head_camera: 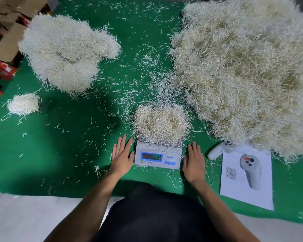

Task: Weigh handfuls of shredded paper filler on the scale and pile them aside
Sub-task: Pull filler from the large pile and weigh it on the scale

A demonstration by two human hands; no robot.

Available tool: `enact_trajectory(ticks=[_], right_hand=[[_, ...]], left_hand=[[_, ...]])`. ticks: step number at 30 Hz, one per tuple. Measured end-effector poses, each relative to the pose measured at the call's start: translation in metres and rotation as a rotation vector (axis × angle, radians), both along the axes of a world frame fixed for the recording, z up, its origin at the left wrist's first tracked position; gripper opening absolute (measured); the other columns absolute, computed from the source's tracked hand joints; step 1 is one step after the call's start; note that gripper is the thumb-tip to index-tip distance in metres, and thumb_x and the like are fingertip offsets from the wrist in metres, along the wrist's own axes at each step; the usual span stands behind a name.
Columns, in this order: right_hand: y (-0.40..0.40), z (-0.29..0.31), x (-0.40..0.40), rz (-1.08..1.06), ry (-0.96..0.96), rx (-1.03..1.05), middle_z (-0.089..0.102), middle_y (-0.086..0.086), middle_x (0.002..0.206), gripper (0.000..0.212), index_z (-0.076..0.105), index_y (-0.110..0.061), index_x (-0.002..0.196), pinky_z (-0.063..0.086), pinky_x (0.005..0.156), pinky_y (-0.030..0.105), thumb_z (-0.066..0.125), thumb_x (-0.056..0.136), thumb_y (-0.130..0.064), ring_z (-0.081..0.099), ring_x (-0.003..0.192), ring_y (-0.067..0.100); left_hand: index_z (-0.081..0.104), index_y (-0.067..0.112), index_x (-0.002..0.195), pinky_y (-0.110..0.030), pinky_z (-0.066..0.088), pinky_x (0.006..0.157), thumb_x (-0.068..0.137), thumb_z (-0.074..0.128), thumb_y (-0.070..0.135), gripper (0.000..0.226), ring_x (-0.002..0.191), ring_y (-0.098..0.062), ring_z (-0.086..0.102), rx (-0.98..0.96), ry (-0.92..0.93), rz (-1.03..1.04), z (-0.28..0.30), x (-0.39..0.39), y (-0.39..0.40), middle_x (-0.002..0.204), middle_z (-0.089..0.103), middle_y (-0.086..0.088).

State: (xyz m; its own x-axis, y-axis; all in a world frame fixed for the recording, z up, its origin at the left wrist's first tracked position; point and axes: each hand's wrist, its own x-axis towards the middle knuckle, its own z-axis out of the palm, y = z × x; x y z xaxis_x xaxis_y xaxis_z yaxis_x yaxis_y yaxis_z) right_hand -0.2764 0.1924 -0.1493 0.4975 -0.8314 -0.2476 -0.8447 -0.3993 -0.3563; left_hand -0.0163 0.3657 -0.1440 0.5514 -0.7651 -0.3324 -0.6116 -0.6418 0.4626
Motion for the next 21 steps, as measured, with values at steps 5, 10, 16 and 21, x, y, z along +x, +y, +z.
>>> enact_trajectory(ticks=[5,10,16,21], right_hand=[[0.001,0.003,0.000,-0.025,-0.046,-0.008,0.010,0.004,0.171,0.056,0.027,-0.013,0.161,0.009,0.129,0.046,0.040,0.109,-0.026,0.006,0.159,0.024],[-0.022,0.036,0.016,-0.151,-0.164,0.099,0.047,0.016,0.155,0.047,0.049,-0.006,0.148,0.034,0.120,0.043,0.052,0.105,-0.023,0.042,0.144,0.034],[-0.054,0.131,0.099,-0.007,-0.571,-0.229,0.045,0.005,0.157,0.053,0.047,-0.014,0.149,0.027,0.121,0.041,0.041,0.109,-0.049,0.039,0.145,0.018],[-0.051,0.128,0.156,0.498,-0.139,-0.199,0.012,0.009,0.171,0.089,0.014,-0.023,0.163,0.013,0.125,0.057,0.039,0.096,-0.075,0.016,0.156,0.031]], left_hand=[[0.015,0.029,0.162,-0.038,-0.010,0.126,0.105,0.046,0.022,0.065,0.154,-0.009,-0.016,-0.064,-0.009,0.041,0.001,-0.001,-0.001,0.169,-0.008,0.008],[0.045,0.025,0.150,-0.045,0.039,0.113,0.103,0.052,0.023,0.048,0.134,-0.020,0.049,-0.135,0.037,0.226,0.024,0.016,-0.023,0.158,0.040,0.002],[0.039,0.012,0.149,-0.028,0.061,0.072,0.098,0.056,0.044,0.063,0.088,-0.007,0.067,-0.477,0.346,0.419,0.091,0.046,-0.099,0.139,0.055,-0.014],[0.028,0.014,0.157,-0.021,0.043,0.100,0.090,0.075,0.027,0.083,0.127,-0.025,0.054,-0.225,0.430,0.229,0.100,0.048,-0.138,0.161,0.031,-0.017]])
